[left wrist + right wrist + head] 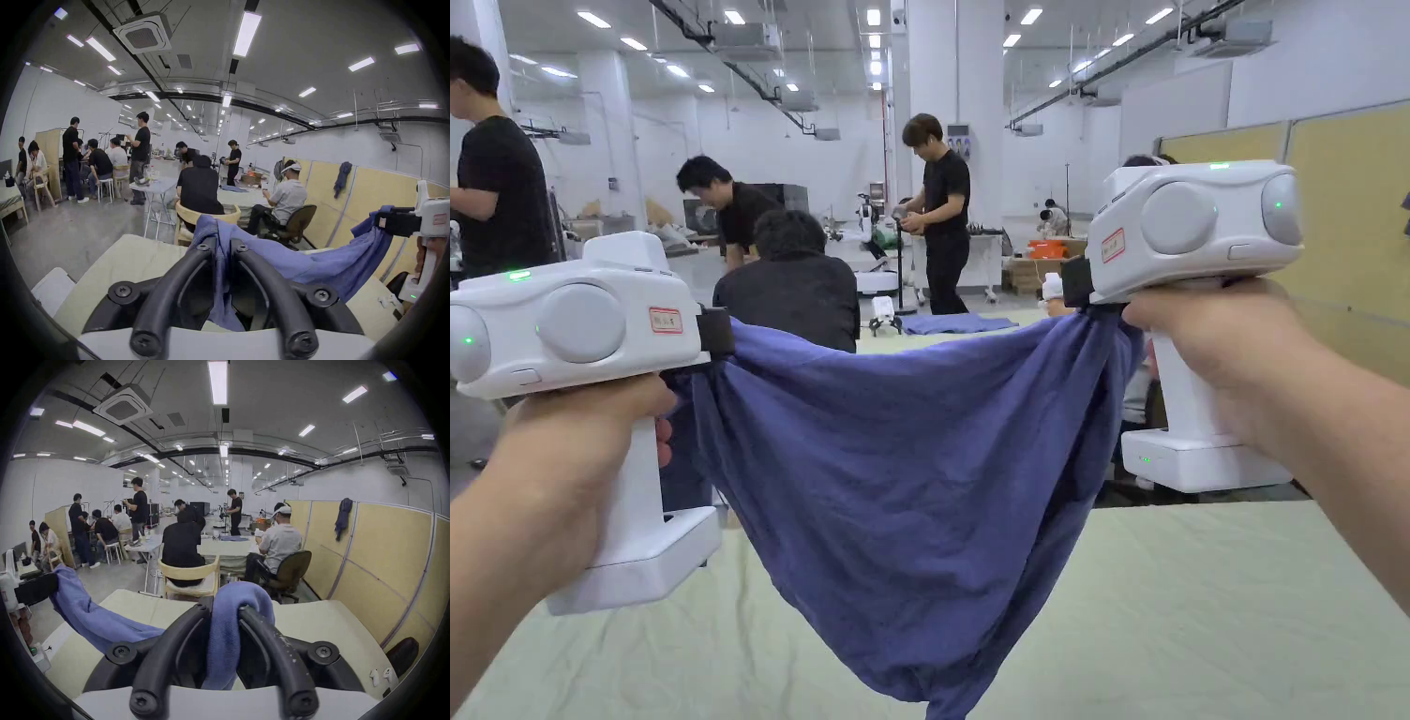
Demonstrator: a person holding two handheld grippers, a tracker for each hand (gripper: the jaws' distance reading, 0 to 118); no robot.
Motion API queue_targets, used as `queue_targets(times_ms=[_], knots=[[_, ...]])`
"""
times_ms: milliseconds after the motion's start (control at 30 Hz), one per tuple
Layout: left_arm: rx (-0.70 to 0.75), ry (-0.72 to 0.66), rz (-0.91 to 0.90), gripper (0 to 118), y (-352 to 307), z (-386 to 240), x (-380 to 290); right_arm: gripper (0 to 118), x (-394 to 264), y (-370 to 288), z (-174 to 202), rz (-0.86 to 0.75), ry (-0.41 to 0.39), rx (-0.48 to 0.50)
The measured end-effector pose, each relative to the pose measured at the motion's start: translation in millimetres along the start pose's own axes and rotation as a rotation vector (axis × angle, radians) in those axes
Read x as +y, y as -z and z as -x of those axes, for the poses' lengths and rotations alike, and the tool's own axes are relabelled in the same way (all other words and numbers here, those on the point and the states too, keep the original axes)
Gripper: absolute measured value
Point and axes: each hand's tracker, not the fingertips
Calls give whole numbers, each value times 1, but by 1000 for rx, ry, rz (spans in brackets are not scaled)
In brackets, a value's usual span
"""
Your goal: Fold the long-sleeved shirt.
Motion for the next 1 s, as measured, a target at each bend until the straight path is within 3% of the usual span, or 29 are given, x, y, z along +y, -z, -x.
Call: queue_targets(times_ms=[267,433,567,633,767,1000], knots=[[40,22,304,9,86,34,-185,16,-197,110,11,283,-42,32],[49,-5,488,9,82,48,-295,16,-320,131,13,454,-42,61],[37,8,527,9,37,53,-329,16,-374,95,10,490,-35,91],[3,76,570,9,-2,52,-338,16,-391,65,10,469,-107,90],[-15,75,584,9,-70,57,-350,16,-420,-9,7,440,-75,103],[-42,-4,690,9,-194,58,-376,16,-475,-126,-2,572,-68,110]])
